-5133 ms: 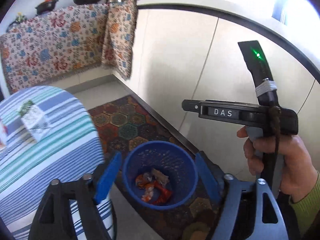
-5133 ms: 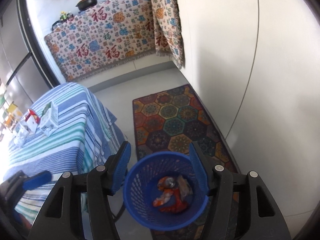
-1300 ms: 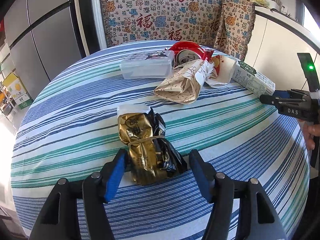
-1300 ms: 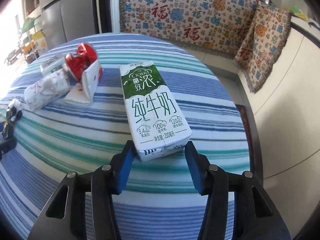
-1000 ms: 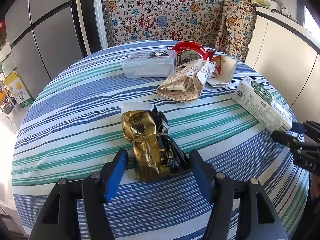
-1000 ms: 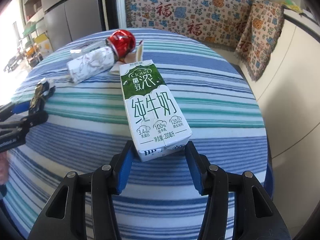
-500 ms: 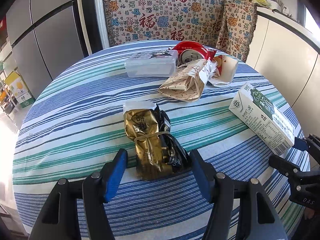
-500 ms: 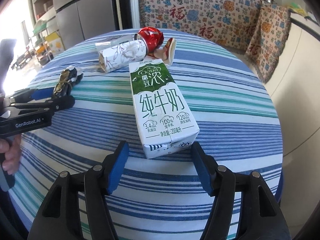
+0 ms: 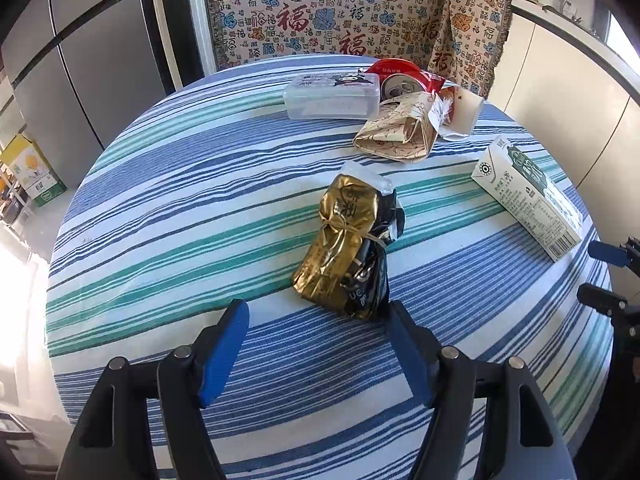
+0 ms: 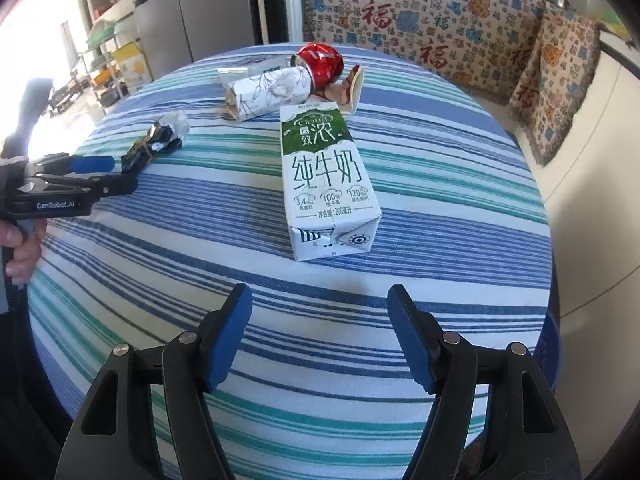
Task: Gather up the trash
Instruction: 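Lift the gold wrapper with the left tool while the right tool grasps the white-green milk carton, then carry the gold wrapper and milk carton over the blue basket while opening both tools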
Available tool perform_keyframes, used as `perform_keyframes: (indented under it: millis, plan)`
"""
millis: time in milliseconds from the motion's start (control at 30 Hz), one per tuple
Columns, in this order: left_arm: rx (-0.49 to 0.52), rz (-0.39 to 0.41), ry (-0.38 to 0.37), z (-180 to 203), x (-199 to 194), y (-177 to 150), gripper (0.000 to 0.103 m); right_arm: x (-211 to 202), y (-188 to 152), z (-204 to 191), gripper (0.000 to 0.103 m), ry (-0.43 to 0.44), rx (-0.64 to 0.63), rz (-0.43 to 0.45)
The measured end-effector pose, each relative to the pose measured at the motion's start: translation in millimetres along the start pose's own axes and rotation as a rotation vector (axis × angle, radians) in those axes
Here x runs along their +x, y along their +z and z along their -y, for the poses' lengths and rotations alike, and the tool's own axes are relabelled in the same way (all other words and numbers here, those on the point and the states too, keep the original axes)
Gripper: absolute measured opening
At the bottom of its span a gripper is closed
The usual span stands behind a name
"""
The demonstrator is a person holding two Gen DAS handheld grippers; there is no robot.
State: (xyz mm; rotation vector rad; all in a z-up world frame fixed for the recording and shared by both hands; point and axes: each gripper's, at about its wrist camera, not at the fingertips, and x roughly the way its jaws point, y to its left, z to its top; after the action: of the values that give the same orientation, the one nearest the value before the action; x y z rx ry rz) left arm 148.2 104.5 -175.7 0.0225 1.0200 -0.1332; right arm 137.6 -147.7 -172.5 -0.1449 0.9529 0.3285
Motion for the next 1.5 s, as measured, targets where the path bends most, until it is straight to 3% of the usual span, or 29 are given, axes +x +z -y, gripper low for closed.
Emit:
perform_keyframes:
  millis: [133, 267, 467, 600, 767, 833, 867, 933, 1067, 1500]
  plan:
    - [-0.005, 0.028, -0.081, -5.1, -8.3, 4.3, 0.072, -9.5, 29.3, 4.4, 0.077, -0.001, -0.003, 0.018]
    - [0.012, 0.044, -0.101, 2.8, -7.5, 11.1, 0.072, 8.4, 61.1, 1.9, 0.079, -0.012, -0.032, -0.048]
    - [0.081, 0.031, -0.066, 19.0, 5.4, 18.2, 0.072, 37.5, 89.3, -18.0, 0.079, -0.022, -0.104, -0.126]
    - [0.075, 0.045, -0.044, 17.8, 5.0, 21.3, 0.072, 57.9, 98.6, -24.7, 0.079, -0.054, -0.125, -0.190]
    - [0.069, 0.054, -0.046, 16.7, 3.4, 23.5, 0.071, 65.5, 104.2, -22.4, 0.075, -0.065, -0.106, -0.215]
    - [0.074, 0.051, -0.039, 18.1, 5.0, 24.6, 0.058, 68.5, 105.4, -21.4, 0.054, -0.055, -0.105, -0.235]
    - [0.069, 0.045, -0.040, 18.1, 6.5, 25.2, 0.053, 68.2, 107.4, -19.0, 0.052, -0.054, -0.106, -0.235]
    - [0.052, 0.039, -0.041, 17.3, 8.1, 24.8, 0.044, 63.0, 107.8, -18.4, 0.051, -0.050, -0.102, -0.218]
    - [0.027, 0.048, -0.052, 17.6, 5.7, 25.8, 0.040, 49.5, 107.5, -16.2, 0.051, -0.030, -0.082, -0.186]
    - [0.023, 0.098, -0.164, 53.3, -11.3, 17.5, 0.039, 6.5, 74.6, 11.8, 0.051, 0.030, 0.013, -0.119]
